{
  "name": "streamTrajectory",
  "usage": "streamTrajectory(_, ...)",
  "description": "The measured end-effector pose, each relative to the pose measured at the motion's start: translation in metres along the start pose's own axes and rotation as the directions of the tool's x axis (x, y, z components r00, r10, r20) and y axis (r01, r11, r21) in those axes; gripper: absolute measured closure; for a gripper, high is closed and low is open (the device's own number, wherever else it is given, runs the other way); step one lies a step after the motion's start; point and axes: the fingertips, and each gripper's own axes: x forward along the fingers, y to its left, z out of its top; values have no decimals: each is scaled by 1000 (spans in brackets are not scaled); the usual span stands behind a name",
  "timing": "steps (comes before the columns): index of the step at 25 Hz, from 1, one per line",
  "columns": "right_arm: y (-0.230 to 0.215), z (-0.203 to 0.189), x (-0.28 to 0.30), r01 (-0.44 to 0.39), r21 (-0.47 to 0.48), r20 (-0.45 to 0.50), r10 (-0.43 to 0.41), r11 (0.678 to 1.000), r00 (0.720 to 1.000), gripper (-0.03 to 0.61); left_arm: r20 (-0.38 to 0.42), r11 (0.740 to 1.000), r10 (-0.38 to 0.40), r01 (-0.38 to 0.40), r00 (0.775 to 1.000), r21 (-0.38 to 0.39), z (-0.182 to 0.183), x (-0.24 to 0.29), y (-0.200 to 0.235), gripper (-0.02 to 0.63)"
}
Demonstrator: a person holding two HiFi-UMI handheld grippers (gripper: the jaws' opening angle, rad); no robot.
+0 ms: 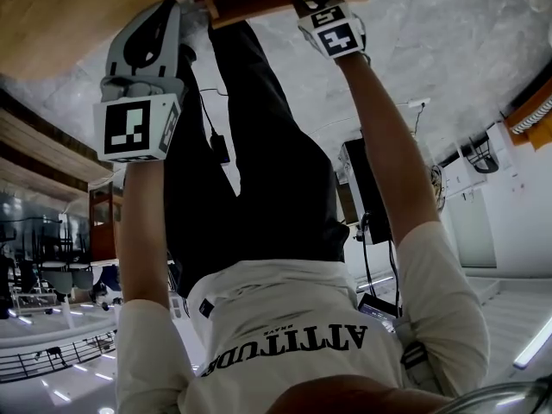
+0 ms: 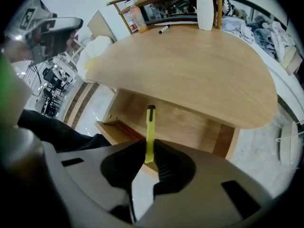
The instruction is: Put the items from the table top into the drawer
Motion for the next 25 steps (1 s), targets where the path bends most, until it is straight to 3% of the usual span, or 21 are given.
streamTrajectory(7, -15, 7, 12, 77, 37, 7, -77, 996, 997, 511, -7, 1000, 4, -4, 1000, 9, -5, -3, -6, 592)
streamTrajectory(14, -13, 34, -25, 73, 65, 132, -82, 995, 988, 508, -31, 999, 22, -21, 999, 35, 1, 0, -10, 592)
streamTrajectory(25, -27, 79, -117, 39, 140, 384, -90, 989, 919, 542, -19, 996, 40, -38, 999, 80, 51, 35, -1, 592)
